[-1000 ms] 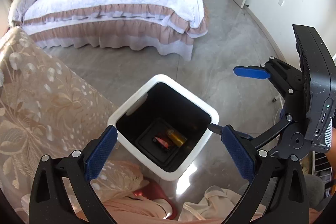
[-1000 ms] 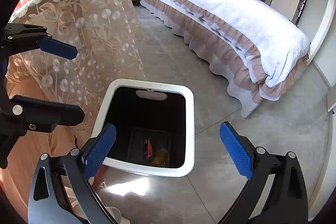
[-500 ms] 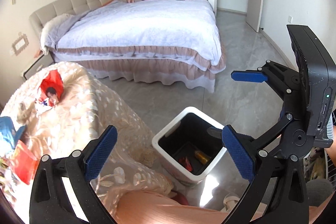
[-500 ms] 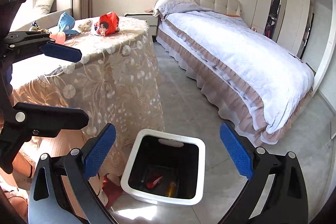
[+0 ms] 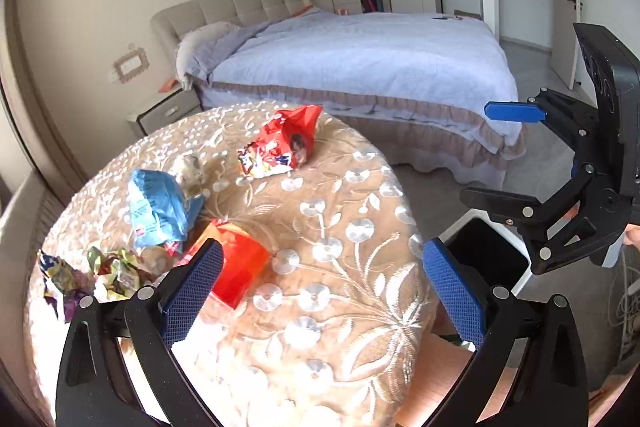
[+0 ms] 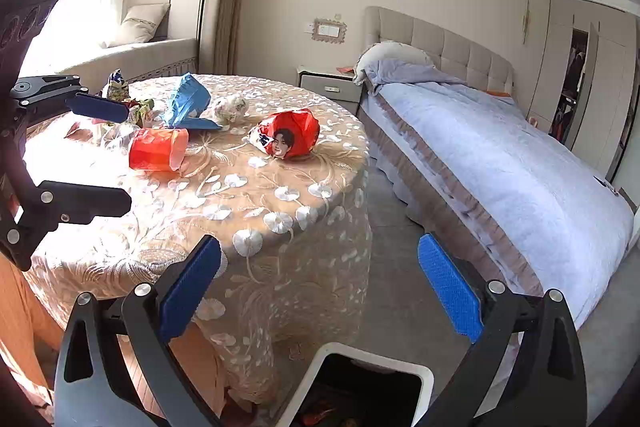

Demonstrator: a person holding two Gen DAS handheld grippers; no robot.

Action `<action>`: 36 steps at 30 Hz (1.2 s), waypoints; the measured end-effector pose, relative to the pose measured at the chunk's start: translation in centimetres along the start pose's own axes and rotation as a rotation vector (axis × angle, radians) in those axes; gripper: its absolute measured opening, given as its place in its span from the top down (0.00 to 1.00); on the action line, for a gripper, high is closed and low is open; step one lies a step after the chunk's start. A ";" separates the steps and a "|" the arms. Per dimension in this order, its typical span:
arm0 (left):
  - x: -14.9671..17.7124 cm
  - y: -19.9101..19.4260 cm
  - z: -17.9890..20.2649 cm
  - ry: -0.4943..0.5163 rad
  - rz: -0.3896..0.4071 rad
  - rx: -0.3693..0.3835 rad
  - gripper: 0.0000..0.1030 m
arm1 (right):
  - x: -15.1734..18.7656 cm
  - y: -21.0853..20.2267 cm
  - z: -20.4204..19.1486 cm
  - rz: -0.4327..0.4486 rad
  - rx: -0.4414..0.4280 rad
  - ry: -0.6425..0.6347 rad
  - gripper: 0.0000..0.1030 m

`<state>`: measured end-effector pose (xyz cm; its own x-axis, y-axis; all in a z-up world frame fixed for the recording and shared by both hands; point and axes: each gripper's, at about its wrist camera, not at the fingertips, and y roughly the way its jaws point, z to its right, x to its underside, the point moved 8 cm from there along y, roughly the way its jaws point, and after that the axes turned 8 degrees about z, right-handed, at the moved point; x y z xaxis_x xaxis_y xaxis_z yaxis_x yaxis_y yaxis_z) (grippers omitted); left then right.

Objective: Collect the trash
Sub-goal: 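Return both tools from the bin to the table, then grasp the red-labelled plastic bottle with the left tool while the right tool grasps the red candy bag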

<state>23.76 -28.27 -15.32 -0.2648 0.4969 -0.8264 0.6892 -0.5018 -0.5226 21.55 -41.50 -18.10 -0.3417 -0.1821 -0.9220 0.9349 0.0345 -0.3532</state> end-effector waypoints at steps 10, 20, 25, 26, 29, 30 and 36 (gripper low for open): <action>2.9 1.2 -6.8 -0.054 -0.059 -0.002 0.05 | -3.4 8.3 -1.2 -0.026 -0.099 -0.011 0.04; 4.3 5.1 -8.0 -0.091 -0.150 0.113 0.05 | -5.3 18.0 -0.9 -0.163 -0.192 -0.030 0.04; 5.2 6.3 -7.3 -0.068 -0.203 0.142 0.16 | -4.9 19.9 -1.5 -0.214 -0.264 0.011 0.19; 5.6 6.4 -7.0 -0.057 -0.212 0.141 0.29 | -4.8 20.0 -1.6 -0.223 -0.265 0.011 0.32; 5.9 6.4 -7.0 -0.078 -0.208 0.134 0.31 | -4.7 19.2 -1.7 -0.189 -0.258 0.021 0.34; 5.9 6.3 -7.0 -0.087 -0.208 0.135 0.31 | -4.8 18.9 -1.8 -0.179 -0.250 0.028 0.34; 5.2 4.8 -6.4 -0.124 -0.175 0.132 0.31 | -5.6 14.6 -2.1 -0.121 -0.238 0.003 0.34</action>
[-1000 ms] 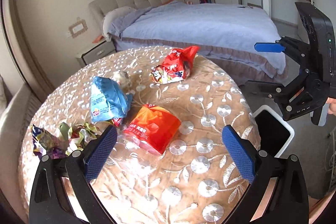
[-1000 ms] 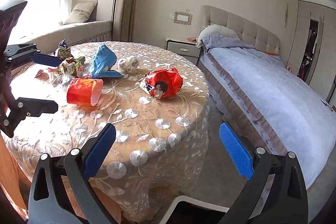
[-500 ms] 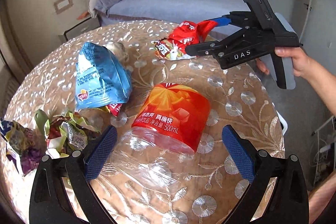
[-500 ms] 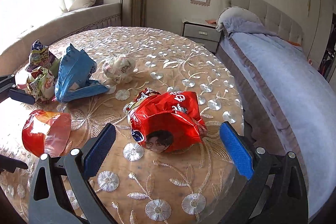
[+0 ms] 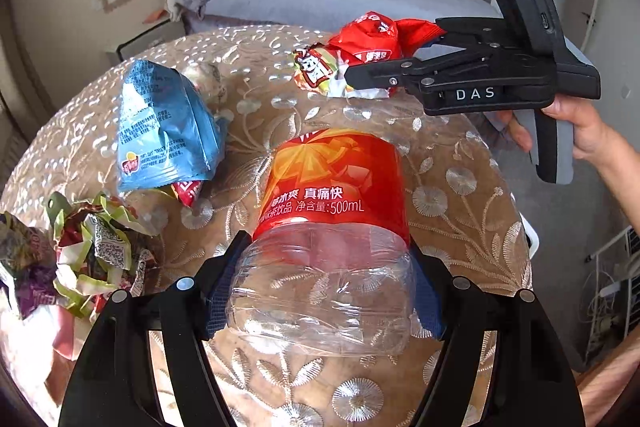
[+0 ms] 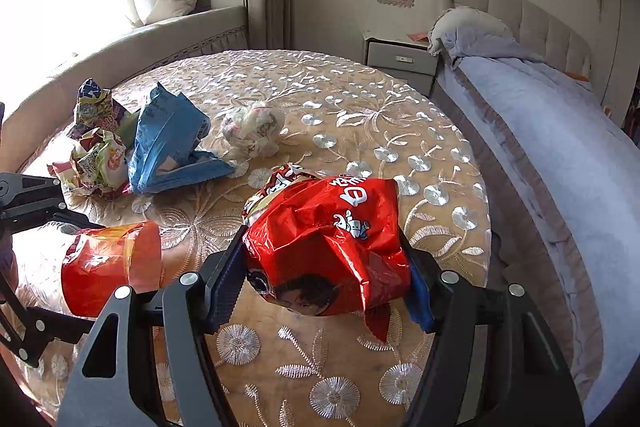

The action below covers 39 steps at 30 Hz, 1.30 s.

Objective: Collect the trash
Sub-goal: 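Grasp the red-labelled plastic bottle with the left tool while the right tool grasps the red candy bag, then carry both items over the white bin and open both tools to drop them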

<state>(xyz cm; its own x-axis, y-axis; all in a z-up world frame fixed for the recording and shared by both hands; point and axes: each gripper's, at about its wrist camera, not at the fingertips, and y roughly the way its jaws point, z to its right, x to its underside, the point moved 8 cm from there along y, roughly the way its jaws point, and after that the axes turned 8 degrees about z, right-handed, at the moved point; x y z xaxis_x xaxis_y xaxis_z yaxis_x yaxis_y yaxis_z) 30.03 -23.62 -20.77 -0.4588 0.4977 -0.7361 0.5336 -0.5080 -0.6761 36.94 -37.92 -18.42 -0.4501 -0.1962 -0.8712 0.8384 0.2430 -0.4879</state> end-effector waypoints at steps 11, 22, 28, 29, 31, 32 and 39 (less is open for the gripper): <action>-1.1 -3.0 4.7 0.038 0.069 -0.035 0.31 | 3.0 -10.7 -0.4 0.086 0.073 0.043 0.34; -2.2 -2.0 15.2 0.143 0.103 0.099 0.31 | 10.6 -18.4 2.2 0.017 0.252 0.096 0.34; -1.5 1.0 21.5 0.220 0.074 0.194 0.31 | 16.3 -20.5 4.8 -0.071 0.336 0.159 0.34; -1.3 1.7 22.6 0.235 0.065 0.207 0.31 | 17.5 -20.5 5.2 -0.097 0.350 0.168 0.34; -0.7 3.3 24.2 0.261 0.042 0.240 0.31 | 19.4 -20.4 5.7 -0.138 0.368 0.178 0.34; -0.5 4.2 24.8 0.273 0.027 0.251 0.31 | 20.4 -20.2 5.9 -0.160 0.375 0.183 0.34; 0.5 9.9 26.7 0.288 -0.080 0.303 0.31 | 26.5 -18.3 6.6 -0.281 0.388 0.207 0.34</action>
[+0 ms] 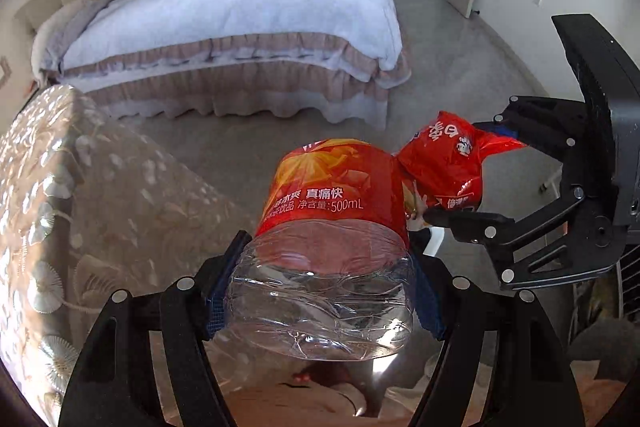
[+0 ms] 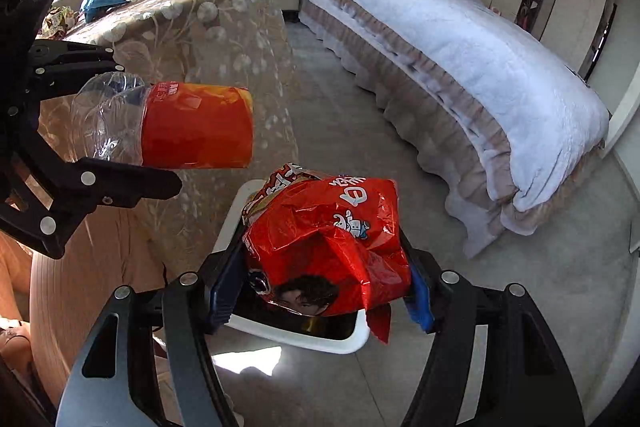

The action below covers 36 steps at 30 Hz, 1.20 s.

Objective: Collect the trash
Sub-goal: 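Carry both items over the white bin and open both tools to drop them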

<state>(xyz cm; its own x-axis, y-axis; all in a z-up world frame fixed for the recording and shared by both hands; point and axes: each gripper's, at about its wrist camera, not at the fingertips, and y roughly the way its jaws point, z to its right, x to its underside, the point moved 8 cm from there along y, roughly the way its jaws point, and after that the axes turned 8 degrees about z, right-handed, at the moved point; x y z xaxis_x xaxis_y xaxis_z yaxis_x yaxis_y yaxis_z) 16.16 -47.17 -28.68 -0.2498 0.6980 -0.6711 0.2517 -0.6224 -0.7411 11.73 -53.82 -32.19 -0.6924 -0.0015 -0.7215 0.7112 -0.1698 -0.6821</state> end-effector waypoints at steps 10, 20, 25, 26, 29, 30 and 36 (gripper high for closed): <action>2.6 3.7 1.2 0.034 -0.110 0.049 0.05 | 3.3 1.4 2.0 -0.063 0.056 0.016 0.04; 1.2 1.5 1.0 0.027 -0.045 0.018 0.05 | 1.0 -0.3 1.6 0.011 0.031 0.031 0.04; 0.3 -1.1 0.4 0.001 0.009 -0.007 0.05 | -1.0 -1.9 0.8 0.066 0.014 0.015 0.04; 0.2 -1.7 0.2 0.000 0.022 -0.015 0.05 | -1.6 -2.3 0.6 0.081 0.010 0.009 0.04; -0.5 -3.2 -0.1 0.003 0.055 -0.039 0.05 | -3.0 -3.3 -0.2 0.118 0.006 -0.008 0.04; -0.6 -3.8 -0.3 0.002 0.066 -0.046 0.05 | -3.5 -3.7 -0.4 0.132 0.001 -0.014 0.04; -1.3 -7.6 -1.7 -0.017 0.144 -0.127 0.05 | -6.9 -5.8 -2.6 0.208 -0.025 -0.038 0.04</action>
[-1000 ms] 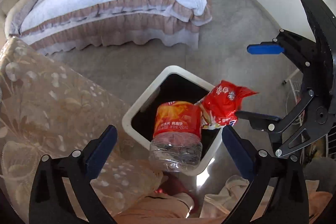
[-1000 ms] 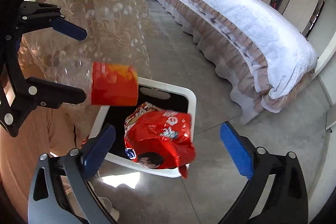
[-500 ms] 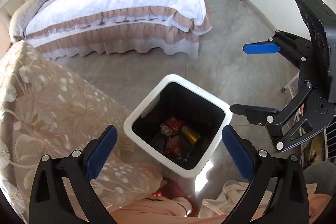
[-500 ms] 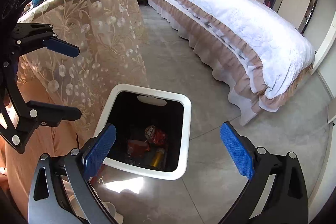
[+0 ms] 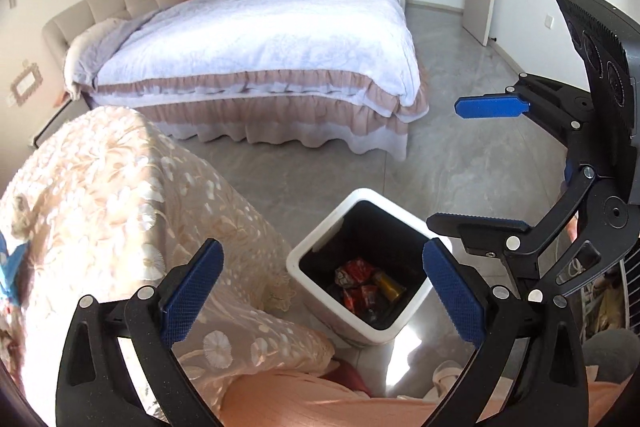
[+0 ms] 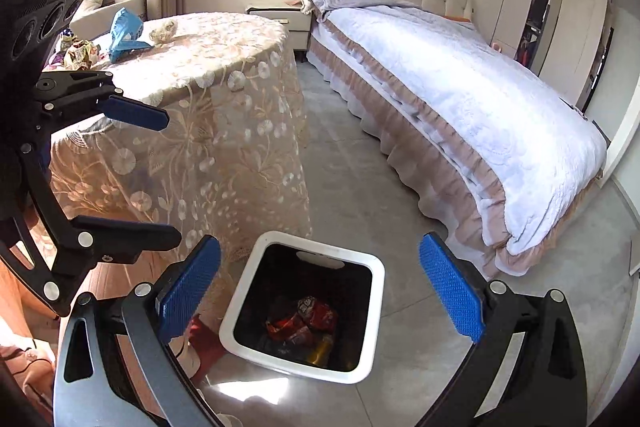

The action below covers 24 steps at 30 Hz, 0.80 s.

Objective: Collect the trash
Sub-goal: 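Carry both items over the white bin and open both tools to drop them, then return both tools to the table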

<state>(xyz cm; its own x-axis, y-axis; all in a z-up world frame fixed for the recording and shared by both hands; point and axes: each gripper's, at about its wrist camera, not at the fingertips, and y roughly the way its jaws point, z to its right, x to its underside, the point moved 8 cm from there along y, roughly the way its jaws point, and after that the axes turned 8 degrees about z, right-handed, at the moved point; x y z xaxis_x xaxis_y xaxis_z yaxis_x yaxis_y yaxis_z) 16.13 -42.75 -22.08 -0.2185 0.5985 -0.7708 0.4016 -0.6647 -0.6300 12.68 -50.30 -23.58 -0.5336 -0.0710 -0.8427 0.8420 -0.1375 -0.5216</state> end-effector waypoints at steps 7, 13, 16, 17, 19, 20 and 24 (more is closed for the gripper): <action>-1.1 -6.1 -5.0 -0.069 0.132 -0.176 0.05 | -5.7 -0.6 -3.8 0.114 -0.062 -0.031 0.04; -0.9 -11.2 -10.7 -0.186 0.223 -0.333 0.05 | -10.8 0.2 -8.4 0.208 -0.154 -0.032 0.04; 0.2 -13.5 -13.9 -0.259 0.242 -0.399 0.05 | -13.0 1.1 -11.3 0.227 -0.205 -0.046 0.04; 0.7 -14.3 -14.9 -0.283 0.250 -0.417 0.05 | -13.6 1.3 -12.3 0.232 -0.215 -0.055 0.04; 1.6 -15.8 -16.6 -0.316 0.260 -0.453 0.05 | -14.9 2.0 -14.4 0.245 -0.239 -0.075 0.04; 2.0 -16.4 -17.4 -0.327 0.263 -0.478 0.05 | -15.4 2.3 -15.3 0.249 -0.247 -0.081 0.04; 4.4 -18.9 -21.0 -0.373 0.255 -0.555 0.05 | -17.3 3.7 -19.3 0.246 -0.311 -0.104 0.04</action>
<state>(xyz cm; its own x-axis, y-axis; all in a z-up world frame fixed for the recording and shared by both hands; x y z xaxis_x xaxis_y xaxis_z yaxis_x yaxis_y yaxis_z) 26.23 -18.19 -11.59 -0.3070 0.1958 -0.9314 0.8524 -0.3788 -0.3606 26.60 -30.54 -13.50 -0.3046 -0.1665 -0.9378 0.9209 0.1999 -0.3346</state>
